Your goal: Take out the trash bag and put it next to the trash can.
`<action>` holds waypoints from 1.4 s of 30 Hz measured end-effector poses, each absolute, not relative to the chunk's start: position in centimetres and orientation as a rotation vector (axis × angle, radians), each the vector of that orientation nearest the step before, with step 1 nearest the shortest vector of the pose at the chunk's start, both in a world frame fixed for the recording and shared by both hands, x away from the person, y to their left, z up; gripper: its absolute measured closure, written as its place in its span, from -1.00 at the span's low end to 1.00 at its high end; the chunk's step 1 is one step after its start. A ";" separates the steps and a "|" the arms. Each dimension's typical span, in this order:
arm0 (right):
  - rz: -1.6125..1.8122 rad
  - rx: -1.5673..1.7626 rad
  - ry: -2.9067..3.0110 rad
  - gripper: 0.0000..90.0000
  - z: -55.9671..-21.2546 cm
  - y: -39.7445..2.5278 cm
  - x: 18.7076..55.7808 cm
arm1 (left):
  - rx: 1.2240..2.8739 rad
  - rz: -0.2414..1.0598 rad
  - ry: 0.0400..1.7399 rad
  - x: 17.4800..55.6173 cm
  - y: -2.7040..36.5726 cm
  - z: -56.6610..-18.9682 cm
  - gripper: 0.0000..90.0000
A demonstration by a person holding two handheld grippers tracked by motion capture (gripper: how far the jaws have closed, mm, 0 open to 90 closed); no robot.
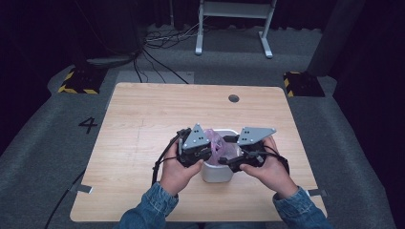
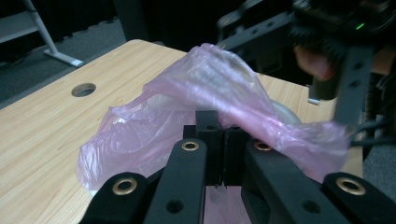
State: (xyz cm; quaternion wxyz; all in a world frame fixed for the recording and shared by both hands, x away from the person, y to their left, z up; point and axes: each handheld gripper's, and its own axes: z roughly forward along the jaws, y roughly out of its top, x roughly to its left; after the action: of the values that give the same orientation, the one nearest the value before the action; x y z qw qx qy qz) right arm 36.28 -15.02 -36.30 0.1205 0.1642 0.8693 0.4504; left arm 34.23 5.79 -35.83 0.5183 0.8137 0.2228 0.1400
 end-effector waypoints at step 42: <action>1.360 0.529 2.454 0.96 -32.6 -16.0 35.8 | 1.894 0.512 0.629 32.5 11.1 -37.7 -0.38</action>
State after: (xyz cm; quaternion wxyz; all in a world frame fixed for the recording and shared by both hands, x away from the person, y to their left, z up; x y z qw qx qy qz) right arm 35.84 -15.97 -32.64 0.1425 0.1834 0.8507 0.4716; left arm 32.53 11.09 -37.72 0.5147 0.7881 0.2617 0.2131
